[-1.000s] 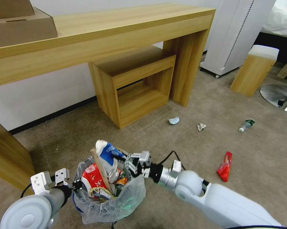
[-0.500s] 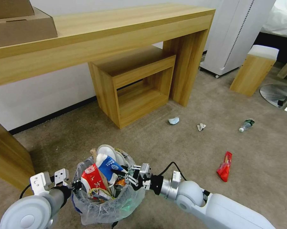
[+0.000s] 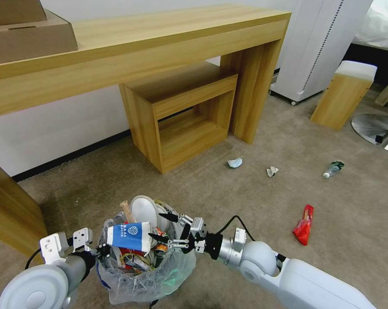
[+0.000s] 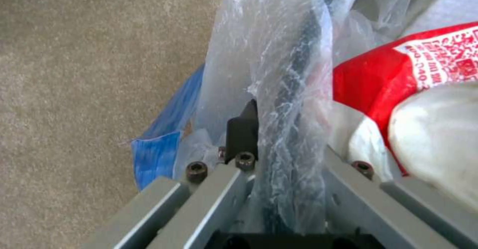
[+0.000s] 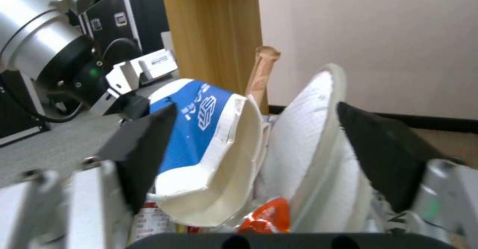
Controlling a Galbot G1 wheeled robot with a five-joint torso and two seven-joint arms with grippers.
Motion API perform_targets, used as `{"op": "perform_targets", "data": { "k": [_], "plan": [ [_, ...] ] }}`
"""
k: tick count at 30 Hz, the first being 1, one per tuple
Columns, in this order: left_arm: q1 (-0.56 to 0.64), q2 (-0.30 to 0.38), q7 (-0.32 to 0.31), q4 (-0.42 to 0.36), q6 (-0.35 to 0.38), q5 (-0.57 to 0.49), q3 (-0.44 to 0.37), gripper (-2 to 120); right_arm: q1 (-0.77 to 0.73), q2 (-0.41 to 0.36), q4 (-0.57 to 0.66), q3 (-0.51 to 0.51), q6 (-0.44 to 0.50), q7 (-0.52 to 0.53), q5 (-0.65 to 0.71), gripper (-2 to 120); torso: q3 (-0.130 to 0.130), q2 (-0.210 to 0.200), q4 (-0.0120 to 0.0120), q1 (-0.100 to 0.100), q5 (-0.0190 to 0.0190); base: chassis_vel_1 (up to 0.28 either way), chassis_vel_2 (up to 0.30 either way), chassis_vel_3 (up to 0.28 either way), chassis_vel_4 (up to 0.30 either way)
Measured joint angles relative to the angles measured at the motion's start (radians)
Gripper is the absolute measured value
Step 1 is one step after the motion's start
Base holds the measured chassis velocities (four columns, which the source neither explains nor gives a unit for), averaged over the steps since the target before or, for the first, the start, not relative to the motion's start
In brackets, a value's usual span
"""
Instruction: Pick up the trash bin and place the garbage on the floor into it.
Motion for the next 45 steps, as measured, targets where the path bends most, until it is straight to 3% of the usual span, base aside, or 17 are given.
{"op": "perform_targets", "data": {
  "k": [5, 19, 27, 30, 38, 45],
  "plan": [
    [0.000, -0.001, 0.001, 0.000, 0.001, 0.000, -0.001, 0, 0.000, -0.005, 0.018, 0.043, 0.003, 0.002, 0.018, 99, 0.000, 0.000, 0.0000, 0.000, 0.0000, 0.000, 0.000, 0.000, 0.000],
    [0.003, -0.005, 0.003, -0.006, -0.007, 0.008, -0.008, 0, 0.015, -0.045, 0.071, 0.176, 0.025, 0.063, 0.140, 100, 0.000, 0.000, 0.0001, 0.000, 0.0000, 0.000, 0.000, 0.000, 0.000],
    [0.009, -0.007, 0.020, -0.021, -0.009, 0.031, -0.010, 0, -0.082, -0.056, 0.045, 0.361, 0.034, 0.155, 0.134, 100, 0.000, 0.000, 0.0000, 0.000, 0.0001, 0.000, 0.000, 0.000, 0.000],
    [0.011, 0.003, 0.025, -0.032, -0.008, 0.031, -0.009, 0, -0.177, -0.071, 0.044, 0.478, 0.044, 0.204, 0.129, 100, 0.000, 0.000, -0.0002, 0.000, 0.0002, 0.000, 0.000, 0.000, 0.000],
    [0.009, 0.028, 0.028, -0.043, -0.005, 0.026, -0.010, 0, -0.286, -0.085, 0.060, 0.592, 0.053, 0.209, 0.073, 100, 0.000, 0.000, 0.0001, 0.000, 0.0001, 0.000, 0.000, 0.000, 0.000],
    [0.011, 0.042, 0.028, -0.048, -0.006, 0.017, -0.015, 0, -0.325, -0.083, 0.061, 0.623, 0.053, 0.213, 0.049, 100, 0.000, 0.000, 0.0001, 0.000, 0.0001, 0.000, 0.000, 0.000, 0.000]
  ]
}}
